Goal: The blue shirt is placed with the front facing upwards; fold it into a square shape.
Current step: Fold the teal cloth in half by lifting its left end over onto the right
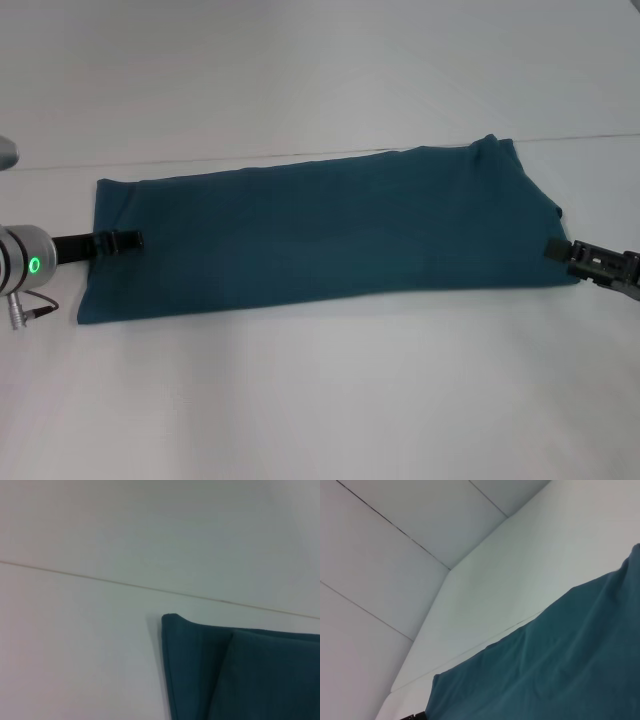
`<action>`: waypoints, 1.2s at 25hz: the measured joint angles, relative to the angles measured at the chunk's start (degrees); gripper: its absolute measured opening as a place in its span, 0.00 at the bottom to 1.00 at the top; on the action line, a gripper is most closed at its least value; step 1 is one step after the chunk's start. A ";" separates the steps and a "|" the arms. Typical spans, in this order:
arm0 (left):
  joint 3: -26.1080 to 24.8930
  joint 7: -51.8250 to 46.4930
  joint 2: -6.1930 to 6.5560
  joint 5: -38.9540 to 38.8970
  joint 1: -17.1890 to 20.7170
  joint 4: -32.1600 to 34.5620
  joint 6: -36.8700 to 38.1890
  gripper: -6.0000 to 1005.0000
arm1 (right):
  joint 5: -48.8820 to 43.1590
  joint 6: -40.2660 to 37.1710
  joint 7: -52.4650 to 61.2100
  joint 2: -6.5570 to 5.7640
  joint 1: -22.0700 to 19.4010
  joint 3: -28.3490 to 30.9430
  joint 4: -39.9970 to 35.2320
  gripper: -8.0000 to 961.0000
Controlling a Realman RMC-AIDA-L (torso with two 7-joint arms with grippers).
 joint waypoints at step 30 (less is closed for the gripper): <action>0.39 -0.99 -3.54 -0.97 -0.74 7.62 11.83 0.83 | 0.08 0.02 -0.03 -0.35 0.29 0.01 0.14 0.99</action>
